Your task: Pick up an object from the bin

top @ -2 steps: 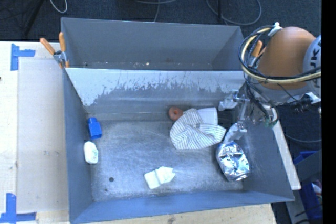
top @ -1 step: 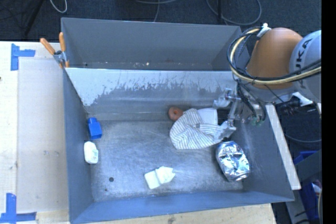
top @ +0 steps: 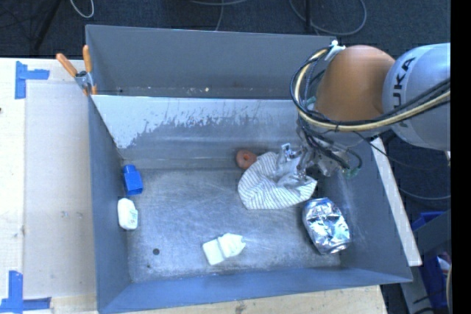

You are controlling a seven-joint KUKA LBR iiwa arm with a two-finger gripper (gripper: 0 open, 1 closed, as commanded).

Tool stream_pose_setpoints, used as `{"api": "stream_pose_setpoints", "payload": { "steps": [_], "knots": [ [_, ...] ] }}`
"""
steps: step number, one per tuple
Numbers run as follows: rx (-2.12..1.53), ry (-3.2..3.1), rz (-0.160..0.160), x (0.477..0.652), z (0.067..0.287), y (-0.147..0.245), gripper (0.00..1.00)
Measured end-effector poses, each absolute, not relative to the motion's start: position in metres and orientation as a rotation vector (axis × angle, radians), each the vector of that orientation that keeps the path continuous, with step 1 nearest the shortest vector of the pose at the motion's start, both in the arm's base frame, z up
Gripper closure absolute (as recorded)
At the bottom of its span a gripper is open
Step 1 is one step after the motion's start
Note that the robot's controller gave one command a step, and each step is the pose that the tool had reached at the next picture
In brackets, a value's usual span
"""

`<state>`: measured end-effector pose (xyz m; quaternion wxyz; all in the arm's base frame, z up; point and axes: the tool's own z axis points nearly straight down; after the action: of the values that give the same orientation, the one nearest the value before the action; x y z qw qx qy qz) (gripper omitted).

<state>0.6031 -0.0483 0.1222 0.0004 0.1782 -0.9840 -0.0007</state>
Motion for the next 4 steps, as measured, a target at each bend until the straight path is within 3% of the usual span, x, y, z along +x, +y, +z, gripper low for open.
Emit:
{"api": "stream_pose_setpoints", "payload": {
  "steps": [1, 2, 3, 4],
  "knots": [
    [0.561, -3.09, -0.002, 0.603, 0.122, -0.048, 1.0],
    [0.546, -3.098, 0.0, 0.604, 0.092, -0.053, 1.0],
    [0.549, -3.096, 0.0, 0.604, 0.085, -0.054, 1.0],
    [0.548, -3.094, -0.001, 0.602, 0.111, -0.047, 1.0]
  ]
}}
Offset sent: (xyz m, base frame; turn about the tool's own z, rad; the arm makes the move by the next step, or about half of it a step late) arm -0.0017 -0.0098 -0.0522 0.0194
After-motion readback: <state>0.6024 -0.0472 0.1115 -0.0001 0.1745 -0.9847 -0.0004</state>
